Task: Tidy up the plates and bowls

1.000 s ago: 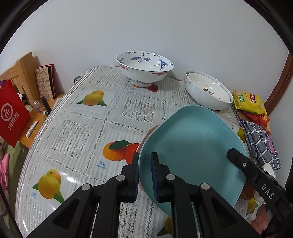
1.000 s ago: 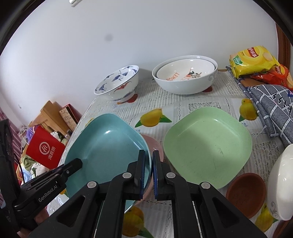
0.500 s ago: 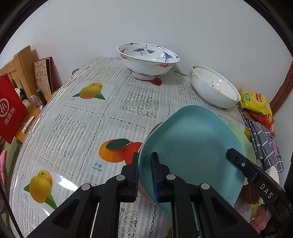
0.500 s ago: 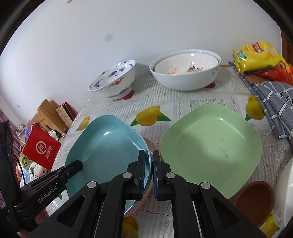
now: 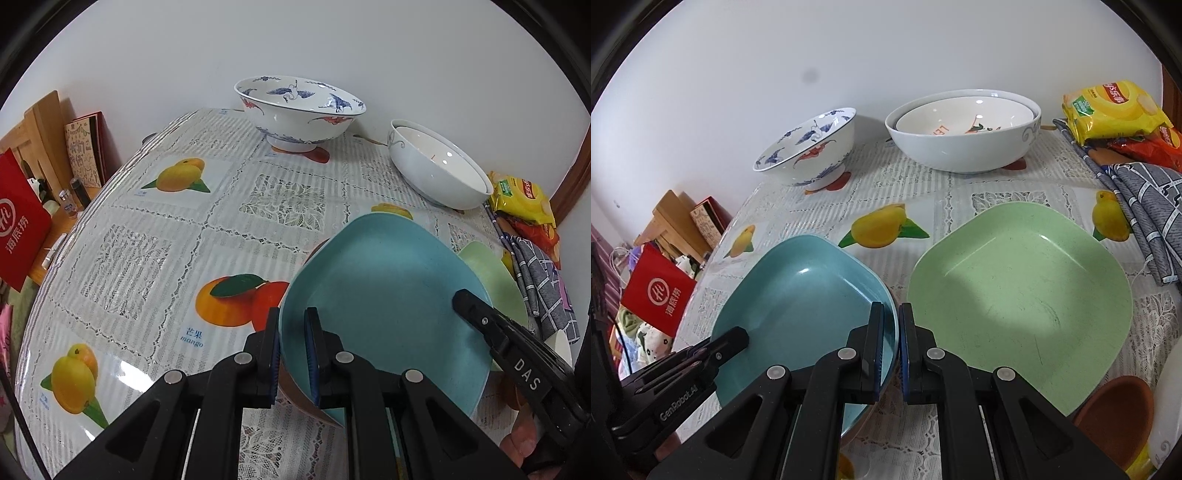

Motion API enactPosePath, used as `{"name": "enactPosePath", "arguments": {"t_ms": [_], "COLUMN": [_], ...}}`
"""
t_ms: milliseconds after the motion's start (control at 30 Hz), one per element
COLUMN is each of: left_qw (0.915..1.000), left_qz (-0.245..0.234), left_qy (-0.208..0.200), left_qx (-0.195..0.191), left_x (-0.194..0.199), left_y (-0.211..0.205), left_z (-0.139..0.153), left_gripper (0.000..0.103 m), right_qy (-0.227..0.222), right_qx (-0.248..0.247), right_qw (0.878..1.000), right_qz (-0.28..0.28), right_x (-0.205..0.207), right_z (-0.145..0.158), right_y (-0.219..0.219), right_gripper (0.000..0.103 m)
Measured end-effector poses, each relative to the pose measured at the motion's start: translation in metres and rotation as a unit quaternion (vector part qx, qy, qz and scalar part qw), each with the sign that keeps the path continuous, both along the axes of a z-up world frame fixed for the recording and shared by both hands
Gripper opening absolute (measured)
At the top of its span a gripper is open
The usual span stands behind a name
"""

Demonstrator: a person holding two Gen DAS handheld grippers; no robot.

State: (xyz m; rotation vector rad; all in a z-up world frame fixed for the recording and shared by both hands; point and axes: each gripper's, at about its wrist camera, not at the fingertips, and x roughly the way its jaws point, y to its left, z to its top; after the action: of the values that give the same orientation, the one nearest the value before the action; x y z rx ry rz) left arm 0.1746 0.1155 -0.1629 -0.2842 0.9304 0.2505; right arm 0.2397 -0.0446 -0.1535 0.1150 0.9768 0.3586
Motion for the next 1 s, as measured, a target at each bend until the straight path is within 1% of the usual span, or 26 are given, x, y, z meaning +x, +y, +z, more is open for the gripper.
{"name": "enactPosePath", "arguments": {"t_ms": [67, 167, 267, 367, 467, 500, 567, 633, 700, 800, 1000], "left_qw": [1.0, 0.9999, 0.9998, 0.9998, 0.9997, 0.9997, 0.9996, 0.9993, 0.9991, 0.9987, 0.9975], "left_qz": [-0.003, -0.01, -0.016, -0.016, -0.013, -0.011, -0.012, -0.017, -0.019, -0.025, -0.041], "left_qy": [0.002, 0.007, 0.011, 0.008, 0.008, 0.009, 0.013, 0.018, 0.016, 0.013, 0.004], "left_qx": [-0.006, -0.005, -0.002, 0.011, 0.017, 0.018, 0.023, 0.028, 0.034, 0.042, 0.057], "left_x": [0.0, 0.0, -0.002, -0.005, -0.008, -0.008, -0.009, -0.01, -0.011, -0.013, -0.015], "left_y": [0.0, -0.002, -0.004, -0.006, -0.006, -0.006, -0.006, -0.009, -0.011, -0.016, -0.029], "left_z": [0.0, -0.001, -0.001, 0.004, 0.006, 0.007, 0.007, 0.007, 0.008, 0.012, 0.024], "left_gripper": [0.012, 0.012, 0.012, 0.012, 0.014, 0.015, 0.019, 0.033, 0.039, 0.044, 0.047], "right_qy": [-0.006, -0.011, -0.013, -0.018, -0.018, -0.017, -0.008, 0.003, 0.007, 0.01, -0.006], "right_qx": [-0.007, -0.022, -0.022, -0.015, -0.006, -0.004, 0.0, 0.004, 0.004, 0.004, -0.001], "right_qw": [1.0, 1.0, 1.0, 1.0, 1.0, 1.0, 1.0, 1.0, 1.0, 1.0, 1.0], "right_qz": [-0.001, -0.003, -0.002, -0.005, -0.011, -0.012, -0.012, -0.007, -0.004, 0.002, -0.008], "right_x": [0.0, 0.0, -0.001, -0.003, -0.004, -0.005, -0.005, -0.006, -0.007, -0.01, -0.017], "right_z": [0.001, 0.0, 0.001, 0.005, 0.01, 0.011, 0.013, 0.013, 0.014, 0.014, 0.028], "right_y": [0.001, 0.003, 0.004, 0.0, -0.005, -0.007, -0.01, -0.012, -0.013, -0.013, -0.025], "right_gripper": [0.008, 0.009, 0.017, 0.018, 0.031, 0.033, 0.033, 0.033, 0.033, 0.033, 0.034]}}
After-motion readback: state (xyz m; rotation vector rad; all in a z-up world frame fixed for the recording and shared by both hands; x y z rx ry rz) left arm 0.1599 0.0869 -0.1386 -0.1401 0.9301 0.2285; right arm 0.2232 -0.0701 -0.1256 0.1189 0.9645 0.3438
